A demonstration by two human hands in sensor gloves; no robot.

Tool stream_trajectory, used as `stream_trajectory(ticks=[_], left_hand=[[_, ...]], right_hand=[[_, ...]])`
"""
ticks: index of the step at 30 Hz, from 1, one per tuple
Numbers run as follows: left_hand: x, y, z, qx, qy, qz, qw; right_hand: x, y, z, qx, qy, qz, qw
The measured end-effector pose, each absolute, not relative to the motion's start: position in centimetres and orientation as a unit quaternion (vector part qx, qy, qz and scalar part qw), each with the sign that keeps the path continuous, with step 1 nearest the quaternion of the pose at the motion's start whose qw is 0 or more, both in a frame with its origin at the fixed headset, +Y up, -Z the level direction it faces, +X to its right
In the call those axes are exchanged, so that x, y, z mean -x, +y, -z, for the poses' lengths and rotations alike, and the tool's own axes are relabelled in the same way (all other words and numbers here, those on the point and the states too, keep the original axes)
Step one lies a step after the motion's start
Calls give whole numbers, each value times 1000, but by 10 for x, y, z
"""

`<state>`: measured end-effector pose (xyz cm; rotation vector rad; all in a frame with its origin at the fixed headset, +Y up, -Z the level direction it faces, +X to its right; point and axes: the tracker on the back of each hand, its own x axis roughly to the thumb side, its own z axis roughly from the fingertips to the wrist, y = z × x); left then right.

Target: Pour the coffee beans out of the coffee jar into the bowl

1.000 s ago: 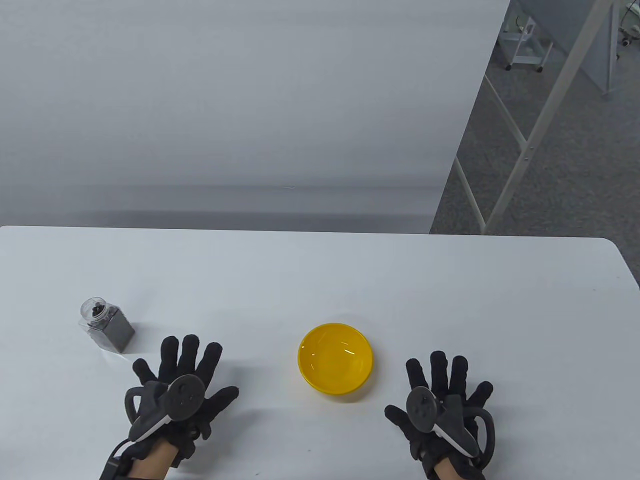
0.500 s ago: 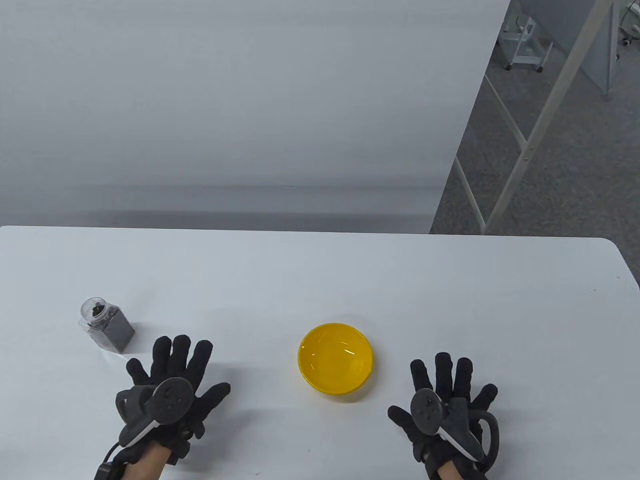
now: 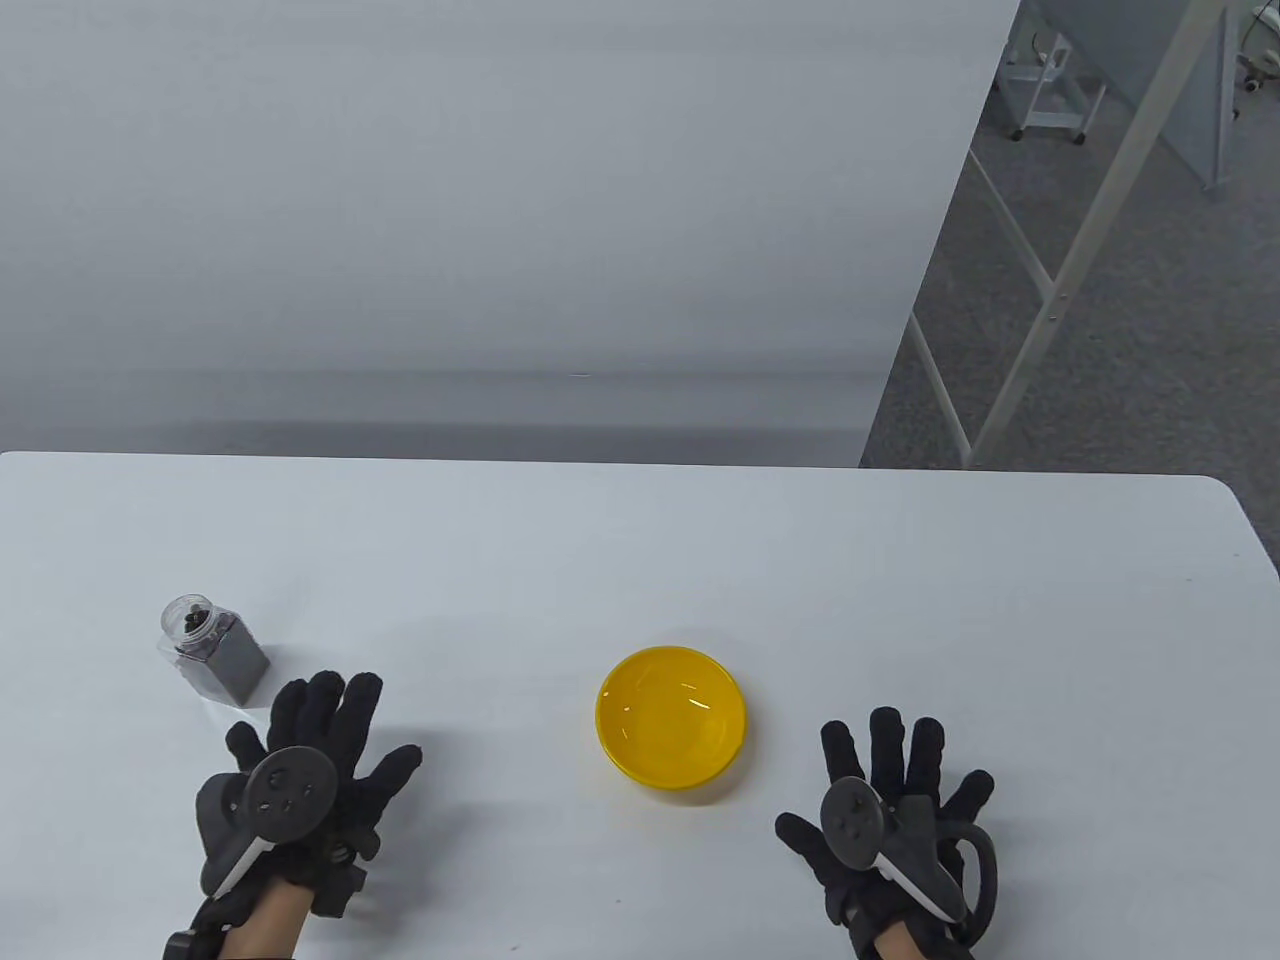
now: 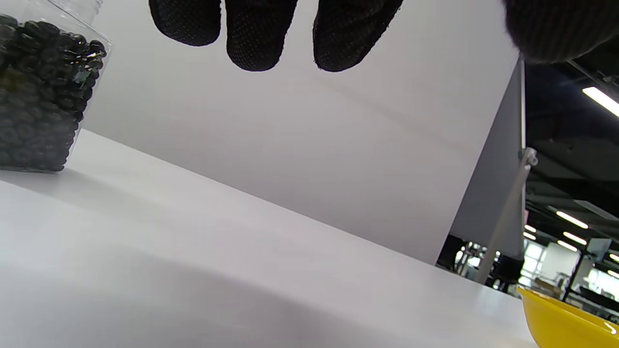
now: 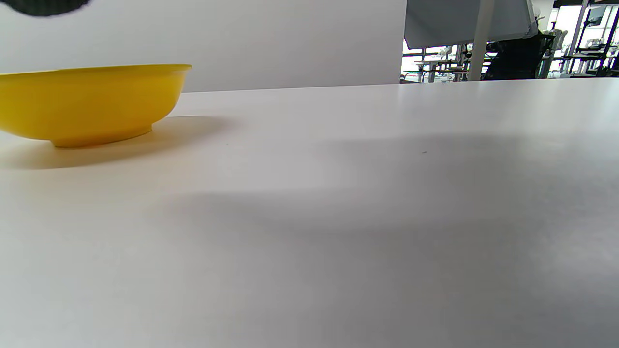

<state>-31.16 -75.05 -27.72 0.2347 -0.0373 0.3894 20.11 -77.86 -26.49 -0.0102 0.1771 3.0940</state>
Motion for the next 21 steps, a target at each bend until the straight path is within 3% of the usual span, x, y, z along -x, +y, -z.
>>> stream_trajectory(ticks=[21], left_hand=[[364,-757,275,-164,75,-282,942]], right_hand=[[-203,-777,264,11,64,-998,27]])
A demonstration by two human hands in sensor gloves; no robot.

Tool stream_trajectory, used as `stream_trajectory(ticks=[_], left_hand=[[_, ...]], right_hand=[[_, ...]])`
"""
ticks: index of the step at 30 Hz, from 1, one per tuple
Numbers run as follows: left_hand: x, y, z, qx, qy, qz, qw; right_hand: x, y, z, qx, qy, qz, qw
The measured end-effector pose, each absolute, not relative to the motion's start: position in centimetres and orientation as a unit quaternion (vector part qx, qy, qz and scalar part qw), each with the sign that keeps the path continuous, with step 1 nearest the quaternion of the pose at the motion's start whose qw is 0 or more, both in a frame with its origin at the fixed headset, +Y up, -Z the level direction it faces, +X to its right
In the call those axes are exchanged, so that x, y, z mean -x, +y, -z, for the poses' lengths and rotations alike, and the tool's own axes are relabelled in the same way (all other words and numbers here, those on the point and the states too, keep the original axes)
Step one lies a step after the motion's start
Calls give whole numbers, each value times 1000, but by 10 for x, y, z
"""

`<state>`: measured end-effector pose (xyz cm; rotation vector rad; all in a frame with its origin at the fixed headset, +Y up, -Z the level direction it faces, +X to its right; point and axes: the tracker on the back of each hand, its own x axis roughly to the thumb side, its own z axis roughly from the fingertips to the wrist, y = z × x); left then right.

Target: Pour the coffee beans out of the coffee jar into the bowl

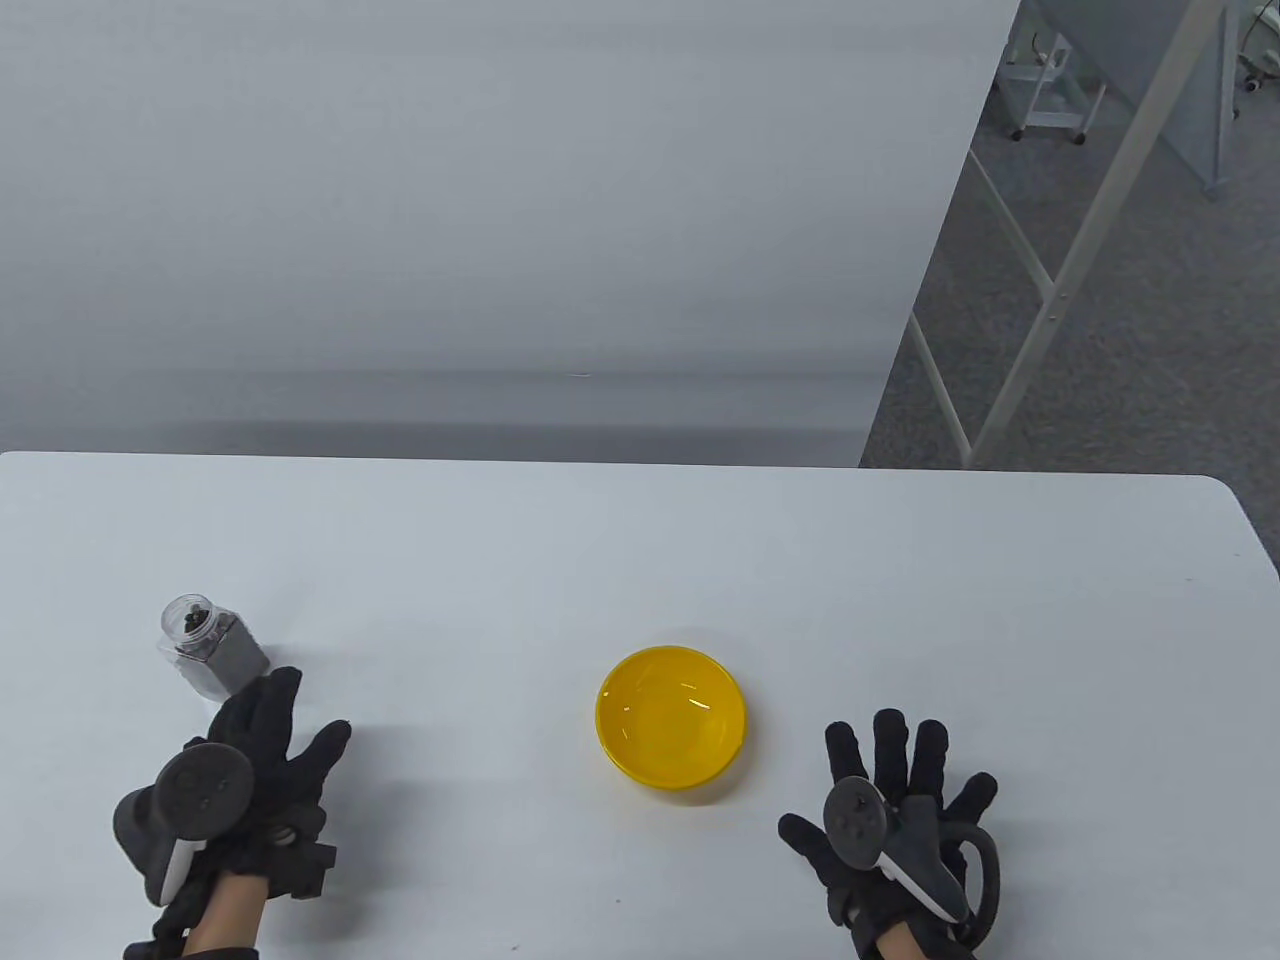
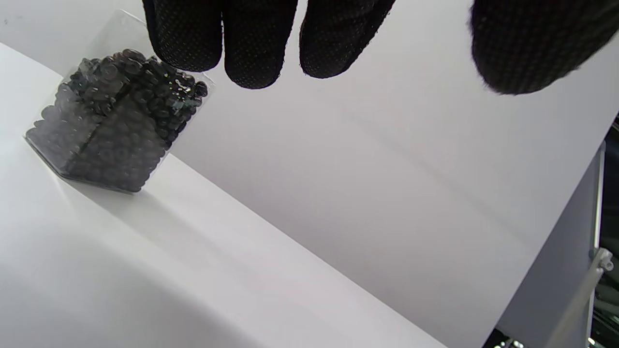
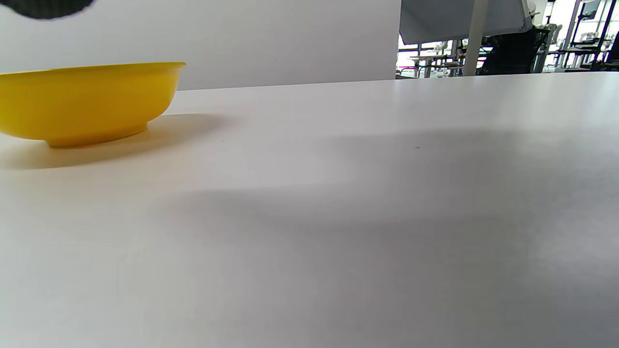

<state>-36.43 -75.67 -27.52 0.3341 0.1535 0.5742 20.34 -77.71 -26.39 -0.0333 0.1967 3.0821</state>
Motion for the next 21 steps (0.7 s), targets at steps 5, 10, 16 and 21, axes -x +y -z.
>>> stream_trajectory(ticks=[5,10,16,21], left_hand=[[375,-756,276,-183,87,-299,932],[387,-754,276,-205,103,-309,923],[403,-757,276,-220,130,-321,912],[417,-763,276,-219,155,-330,905]], right_hand=[[-205,-777,265,15,69,-997,30],[-205,-770,263,16,57,-997,39],[-206,-767,263,17,54,-997,43],[-205,-767,263,15,53,-998,43]])
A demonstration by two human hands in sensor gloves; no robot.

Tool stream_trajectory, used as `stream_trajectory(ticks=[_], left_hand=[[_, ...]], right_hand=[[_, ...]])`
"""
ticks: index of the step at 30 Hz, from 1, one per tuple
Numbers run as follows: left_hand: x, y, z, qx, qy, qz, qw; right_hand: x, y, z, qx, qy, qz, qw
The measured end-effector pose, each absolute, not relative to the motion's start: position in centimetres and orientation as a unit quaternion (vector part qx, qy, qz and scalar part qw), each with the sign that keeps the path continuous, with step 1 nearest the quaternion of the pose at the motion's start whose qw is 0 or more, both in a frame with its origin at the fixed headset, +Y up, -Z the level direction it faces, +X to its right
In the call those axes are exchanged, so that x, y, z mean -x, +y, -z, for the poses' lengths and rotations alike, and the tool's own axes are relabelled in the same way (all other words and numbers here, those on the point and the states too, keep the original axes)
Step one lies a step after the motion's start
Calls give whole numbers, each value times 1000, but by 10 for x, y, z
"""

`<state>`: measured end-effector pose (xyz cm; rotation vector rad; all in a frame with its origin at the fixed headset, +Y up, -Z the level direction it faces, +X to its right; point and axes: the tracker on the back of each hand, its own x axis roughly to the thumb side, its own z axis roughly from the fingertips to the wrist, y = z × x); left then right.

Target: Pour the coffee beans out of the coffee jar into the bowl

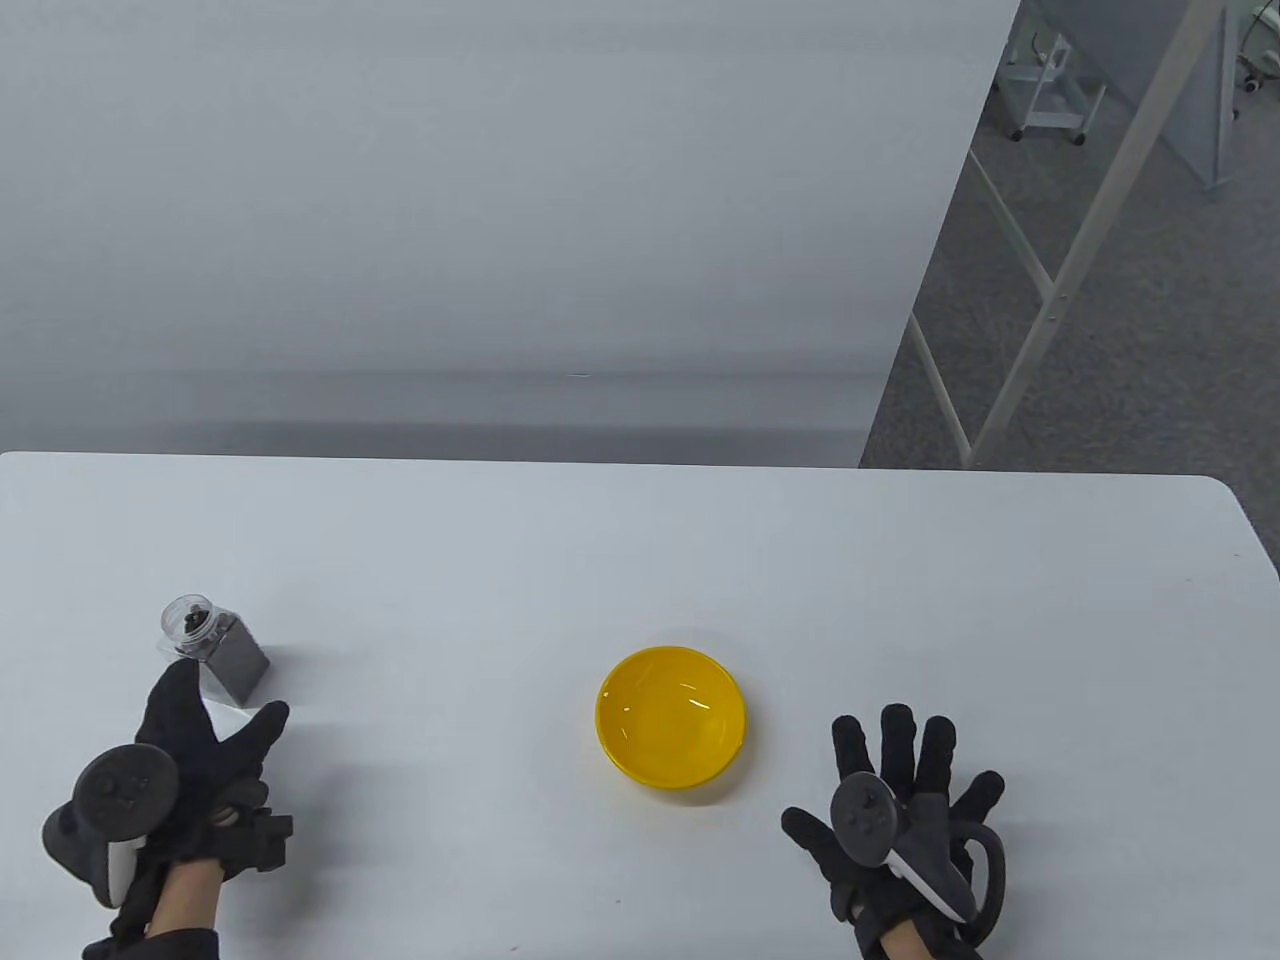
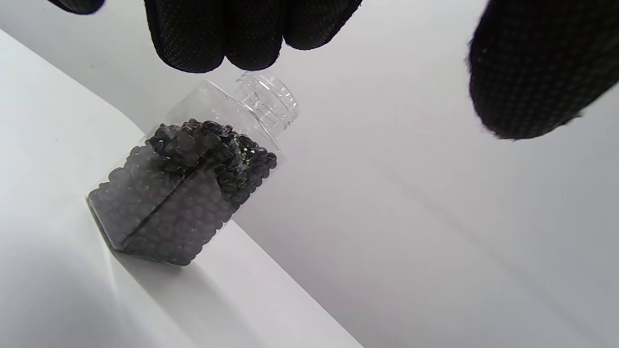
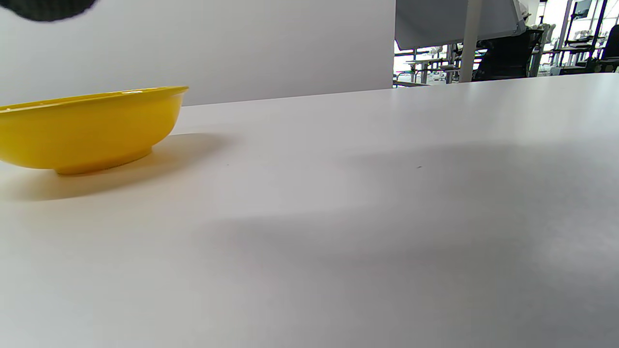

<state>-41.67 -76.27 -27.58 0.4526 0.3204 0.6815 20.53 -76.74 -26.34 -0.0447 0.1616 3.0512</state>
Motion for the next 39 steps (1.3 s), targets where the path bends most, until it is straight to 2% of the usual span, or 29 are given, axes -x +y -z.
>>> stream_trajectory(ticks=[7,30,33,39], left_hand=[[431,-772,282,-216,174,-323,905],[472,-798,318,-172,233,-406,867],[476,-801,324,-154,233,-418,864],[481,-804,336,-162,224,-440,854]], right_hand=[[-205,-768,264,16,55,-997,43],[-209,-769,266,30,63,-996,52],[-210,-769,266,32,65,-996,54],[-211,-769,267,36,68,-995,58]])
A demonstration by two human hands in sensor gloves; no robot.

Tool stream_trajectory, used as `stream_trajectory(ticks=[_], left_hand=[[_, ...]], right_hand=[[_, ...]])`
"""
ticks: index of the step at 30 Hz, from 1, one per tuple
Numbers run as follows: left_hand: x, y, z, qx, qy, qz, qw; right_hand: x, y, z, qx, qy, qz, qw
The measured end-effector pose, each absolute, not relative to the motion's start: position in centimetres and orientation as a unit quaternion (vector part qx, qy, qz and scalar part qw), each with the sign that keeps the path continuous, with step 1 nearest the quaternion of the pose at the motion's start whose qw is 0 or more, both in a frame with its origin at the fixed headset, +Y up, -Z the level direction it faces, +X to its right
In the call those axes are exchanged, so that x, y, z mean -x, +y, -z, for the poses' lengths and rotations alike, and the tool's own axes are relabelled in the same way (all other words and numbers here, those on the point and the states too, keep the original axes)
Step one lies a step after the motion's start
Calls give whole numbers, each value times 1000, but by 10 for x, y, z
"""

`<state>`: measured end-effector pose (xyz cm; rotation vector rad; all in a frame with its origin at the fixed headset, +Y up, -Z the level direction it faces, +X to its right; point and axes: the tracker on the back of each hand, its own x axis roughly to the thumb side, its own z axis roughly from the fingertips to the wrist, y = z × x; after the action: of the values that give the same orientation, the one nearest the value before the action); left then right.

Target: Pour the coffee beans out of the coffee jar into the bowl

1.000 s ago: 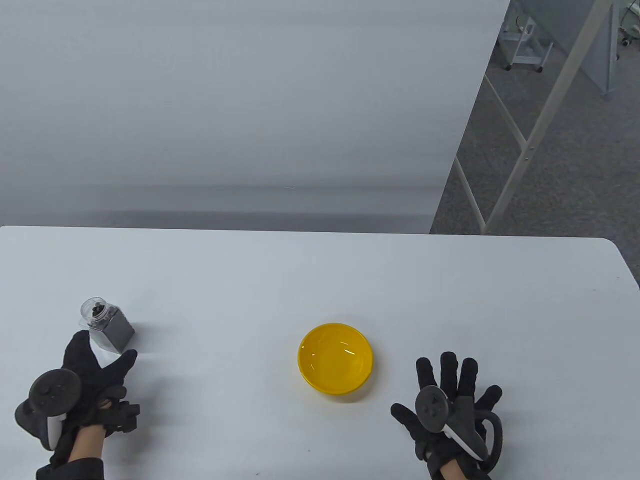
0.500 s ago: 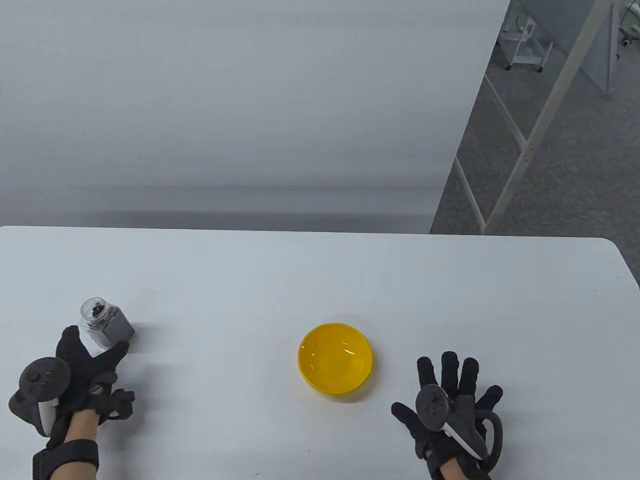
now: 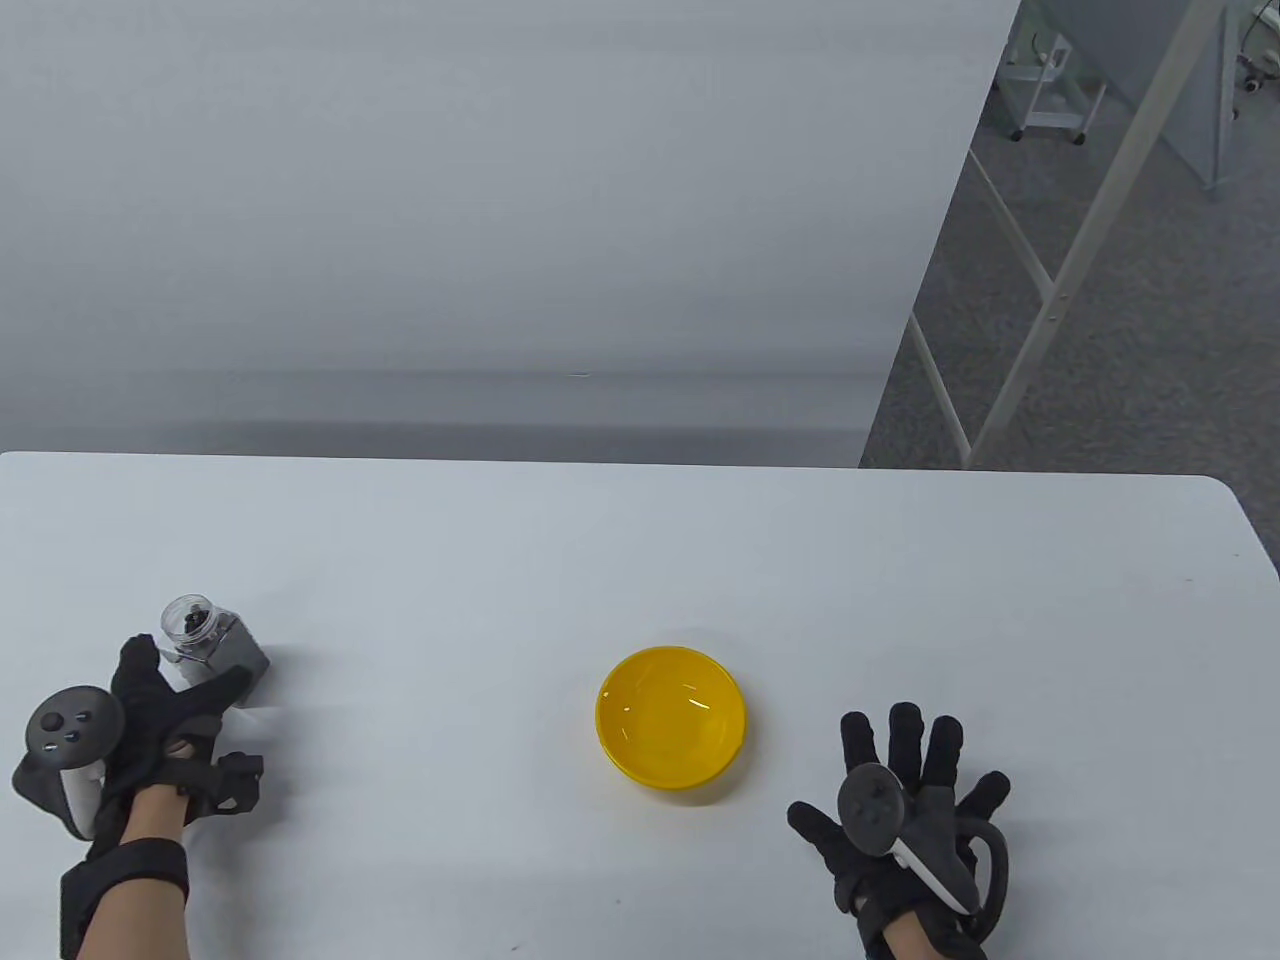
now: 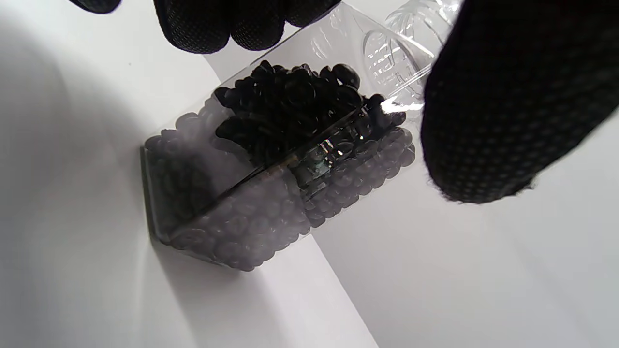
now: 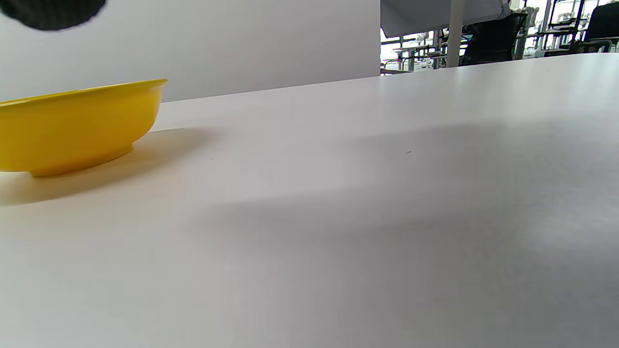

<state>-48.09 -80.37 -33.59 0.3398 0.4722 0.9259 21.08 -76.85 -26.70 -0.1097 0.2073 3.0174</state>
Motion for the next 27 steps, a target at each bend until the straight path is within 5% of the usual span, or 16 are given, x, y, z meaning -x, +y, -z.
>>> stream_trajectory(ticks=[27], left_hand=[[484,-810,353,-144,238,-479,833]], right_hand=[[-212,-769,271,36,69,-995,59]])
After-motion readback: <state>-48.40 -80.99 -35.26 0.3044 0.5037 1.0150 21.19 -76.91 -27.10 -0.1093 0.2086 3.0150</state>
